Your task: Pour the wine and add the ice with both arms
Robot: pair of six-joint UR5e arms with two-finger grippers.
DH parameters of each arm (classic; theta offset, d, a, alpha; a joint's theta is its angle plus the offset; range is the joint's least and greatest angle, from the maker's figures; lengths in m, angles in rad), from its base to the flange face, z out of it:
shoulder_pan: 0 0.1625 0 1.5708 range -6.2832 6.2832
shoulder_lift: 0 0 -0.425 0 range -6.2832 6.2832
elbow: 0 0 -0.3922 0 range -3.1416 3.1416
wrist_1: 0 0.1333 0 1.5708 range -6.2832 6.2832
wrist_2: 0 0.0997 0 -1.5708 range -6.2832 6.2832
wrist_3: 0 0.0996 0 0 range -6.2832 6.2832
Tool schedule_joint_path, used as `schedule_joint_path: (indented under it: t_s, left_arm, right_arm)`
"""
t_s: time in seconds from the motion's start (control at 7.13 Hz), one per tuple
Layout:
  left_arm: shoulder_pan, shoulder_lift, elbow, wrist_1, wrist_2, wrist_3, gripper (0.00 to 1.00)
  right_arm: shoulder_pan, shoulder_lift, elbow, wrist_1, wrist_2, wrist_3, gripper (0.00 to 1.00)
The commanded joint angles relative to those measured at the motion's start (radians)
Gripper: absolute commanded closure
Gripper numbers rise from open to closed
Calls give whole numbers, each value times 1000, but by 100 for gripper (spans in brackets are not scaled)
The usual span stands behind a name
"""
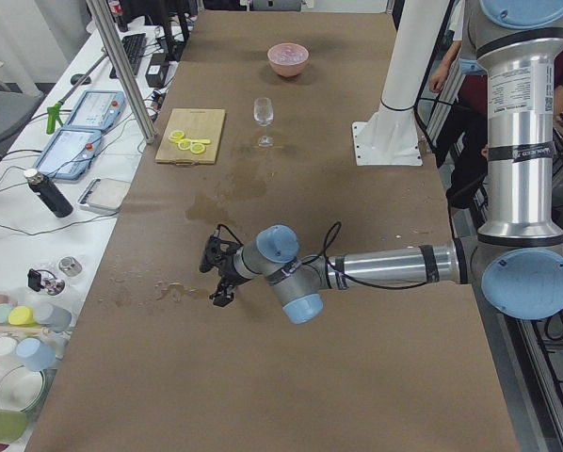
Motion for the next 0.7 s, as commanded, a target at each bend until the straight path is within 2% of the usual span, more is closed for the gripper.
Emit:
schedule_joint_path:
  t_s: [0.0, 0.28, 0.56]
  left_arm:
    - [-65, -34, -38, 189, -90, 105, 2]
    - [-71, -38, -78, 335, -95, 197, 2]
    - [-83, -66, -170, 588, -89, 313, 2]
  right_arm:
    - [0, -2, 2, -1, 0, 5, 0]
    - [0, -6, 0, -1, 0, 4, 0]
    - [2, -9, 0, -3, 4, 5, 0]
